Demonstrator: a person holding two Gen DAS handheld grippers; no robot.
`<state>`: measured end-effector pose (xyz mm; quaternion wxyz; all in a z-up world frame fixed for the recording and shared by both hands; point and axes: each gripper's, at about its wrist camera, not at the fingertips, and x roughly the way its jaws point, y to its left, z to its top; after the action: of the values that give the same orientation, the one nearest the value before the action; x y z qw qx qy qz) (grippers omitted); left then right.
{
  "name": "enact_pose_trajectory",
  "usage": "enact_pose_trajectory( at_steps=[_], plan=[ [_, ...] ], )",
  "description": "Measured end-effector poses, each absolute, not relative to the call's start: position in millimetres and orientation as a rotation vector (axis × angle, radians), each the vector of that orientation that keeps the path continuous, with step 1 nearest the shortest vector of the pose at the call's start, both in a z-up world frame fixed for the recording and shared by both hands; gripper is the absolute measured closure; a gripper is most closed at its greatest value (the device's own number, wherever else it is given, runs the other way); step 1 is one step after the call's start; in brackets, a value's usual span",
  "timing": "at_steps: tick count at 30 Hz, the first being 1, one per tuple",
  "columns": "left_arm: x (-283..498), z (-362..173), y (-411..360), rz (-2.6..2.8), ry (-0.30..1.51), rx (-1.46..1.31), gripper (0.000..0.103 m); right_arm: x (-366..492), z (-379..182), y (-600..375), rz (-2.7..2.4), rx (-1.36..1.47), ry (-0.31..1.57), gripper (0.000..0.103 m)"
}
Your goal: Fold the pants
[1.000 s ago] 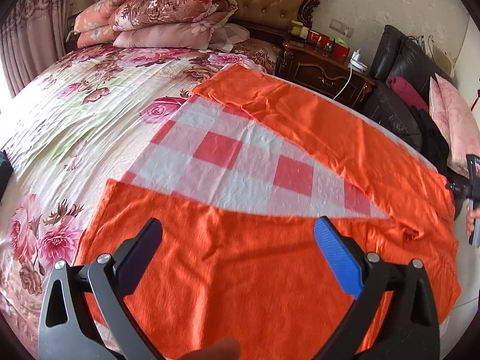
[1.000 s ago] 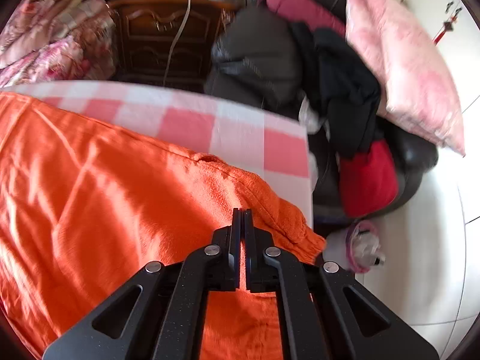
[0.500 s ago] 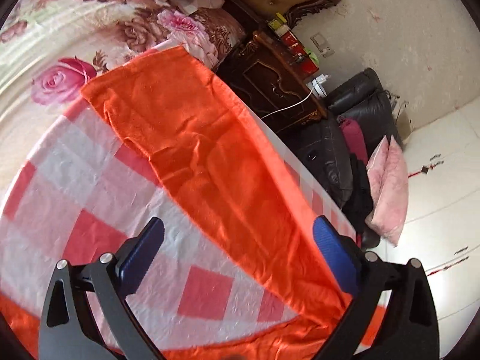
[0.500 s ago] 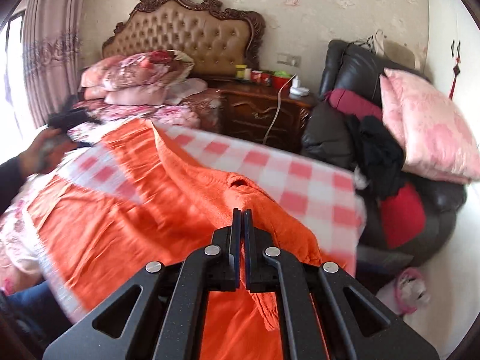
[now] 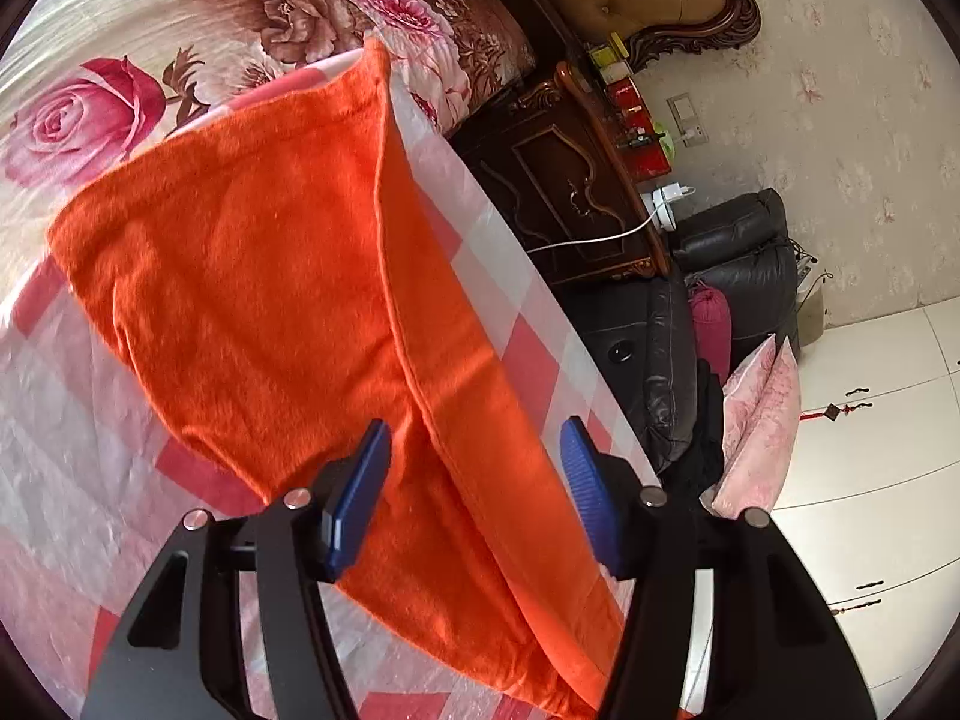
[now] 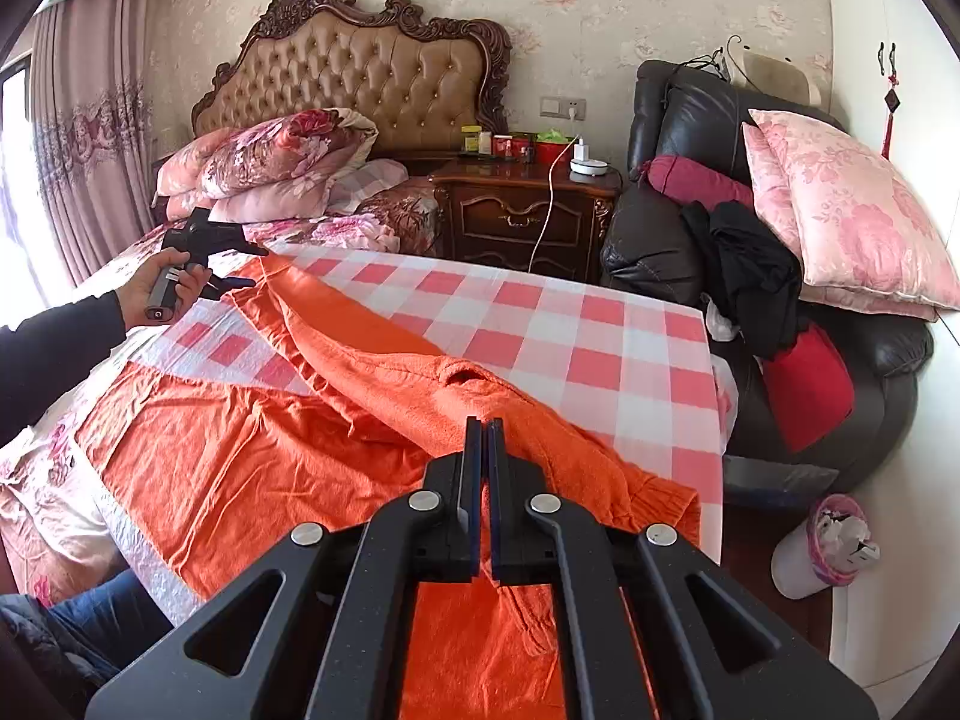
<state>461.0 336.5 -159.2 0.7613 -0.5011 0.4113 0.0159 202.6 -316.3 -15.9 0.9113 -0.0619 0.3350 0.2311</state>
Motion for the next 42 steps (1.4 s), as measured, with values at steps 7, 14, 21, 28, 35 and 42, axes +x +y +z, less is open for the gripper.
enact_pose_trajectory(
  at_steps=[7, 14, 21, 28, 35, 42],
  plan=[
    [478.9, -160.2, 361.0, 0.176, 0.931, -1.073, 0.059, 205.2, -6.7, -318.9, 0.455, -0.124, 0.685, 0.101],
    [503.0, -155.5, 366.8, 0.236, 1.003, -0.972, 0.102, 212.7, -14.8, -324.8, 0.42, -0.111, 0.721, 0.101],
    [454.1, -66.0, 383.2, 0.157, 0.854, -1.002, 0.102, 262.4, -2.5, -344.4, 0.365, -0.108, 0.726, 0.101],
    [222.2, -47.2, 358.9, 0.088, 0.8, -0.927, 0.102, 209.9, -22.3, -360.9, 0.394, -0.152, 0.791, 0.101],
    [60.8, -167.2, 328.1, 0.193, 0.871, -1.052, 0.102, 158.2, -119.6, -405.8, 0.319, 0.123, 1.055, 0.095],
    [62.3, -175.5, 330.4, 0.185, 0.857, -1.056, 0.102, 113.8, -124.0, -439.5, 0.203, 0.473, 1.059, 0.018]
  ],
)
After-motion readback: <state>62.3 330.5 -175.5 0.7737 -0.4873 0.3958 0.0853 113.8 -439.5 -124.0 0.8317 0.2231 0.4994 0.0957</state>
